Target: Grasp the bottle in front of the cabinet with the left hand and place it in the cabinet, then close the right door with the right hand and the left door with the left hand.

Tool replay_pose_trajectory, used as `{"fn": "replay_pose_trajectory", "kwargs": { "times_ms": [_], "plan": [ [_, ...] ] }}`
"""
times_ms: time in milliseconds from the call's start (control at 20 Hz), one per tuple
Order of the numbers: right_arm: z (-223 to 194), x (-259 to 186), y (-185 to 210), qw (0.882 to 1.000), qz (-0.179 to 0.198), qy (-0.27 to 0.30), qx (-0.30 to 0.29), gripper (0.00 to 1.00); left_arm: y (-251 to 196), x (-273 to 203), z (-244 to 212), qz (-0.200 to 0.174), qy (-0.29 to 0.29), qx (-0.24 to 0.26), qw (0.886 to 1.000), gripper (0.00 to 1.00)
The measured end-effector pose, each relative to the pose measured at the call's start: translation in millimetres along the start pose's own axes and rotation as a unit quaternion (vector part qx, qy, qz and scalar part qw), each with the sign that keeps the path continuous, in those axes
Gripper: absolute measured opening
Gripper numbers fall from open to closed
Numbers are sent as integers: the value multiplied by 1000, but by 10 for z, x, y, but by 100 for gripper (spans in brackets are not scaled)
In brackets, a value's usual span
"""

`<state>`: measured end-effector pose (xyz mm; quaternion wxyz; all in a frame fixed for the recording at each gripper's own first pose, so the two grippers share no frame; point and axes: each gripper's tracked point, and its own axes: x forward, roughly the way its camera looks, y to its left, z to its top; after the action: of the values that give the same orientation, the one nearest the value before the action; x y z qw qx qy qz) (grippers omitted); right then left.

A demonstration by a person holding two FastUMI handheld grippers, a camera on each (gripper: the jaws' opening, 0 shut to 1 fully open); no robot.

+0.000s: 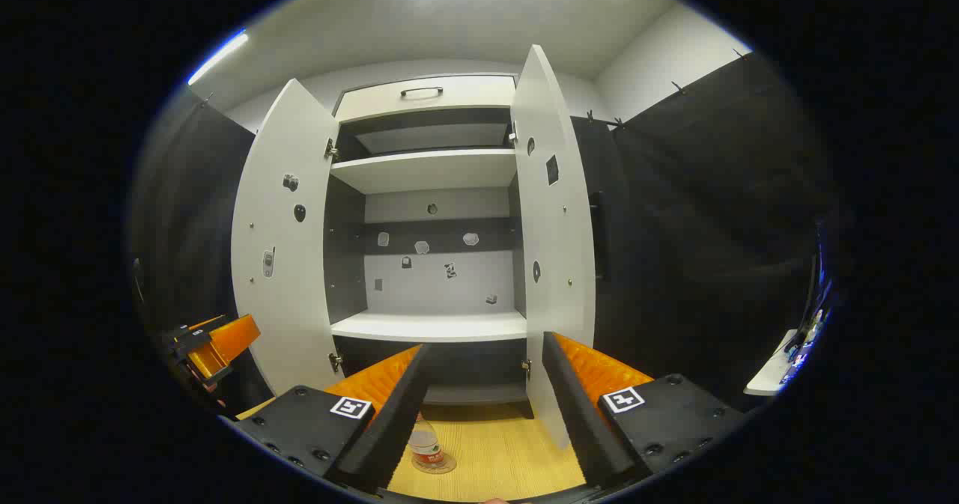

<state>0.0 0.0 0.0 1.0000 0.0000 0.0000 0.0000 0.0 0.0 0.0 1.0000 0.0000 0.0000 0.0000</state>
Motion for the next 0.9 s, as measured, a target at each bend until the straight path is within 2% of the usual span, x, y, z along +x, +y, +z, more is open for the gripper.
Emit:
{"fn": "replay_pose_trajectory", "kwargs": {
  "times_ms": [150, 200, 550, 750, 900],
  "plan": [
    [19, -10, -8, 1000, -3, -4, -1, 89, 19, 3, 11, 0, -3, 4, 1000, 94],
    [15, -5, -16, 1000, -3, -4, -1, 96, 17, 1, 14, 0, -3, 4, 1000, 94],
    [-36, -48, 5, 1000, 5, -10, -6, 96, -17, -53, -37, -7, -7, -2, 1000, 94],
    [-109, -110, 34, 1000, 13, -3, -7, 96, -10, -85, -176, -5, 11, -13, 1000, 94],
    [-142, -96, 19, 1000, 12, 0, -7, 96, 23, -78, -248, 0, 23, -3, 1000, 94]
  ]
}}
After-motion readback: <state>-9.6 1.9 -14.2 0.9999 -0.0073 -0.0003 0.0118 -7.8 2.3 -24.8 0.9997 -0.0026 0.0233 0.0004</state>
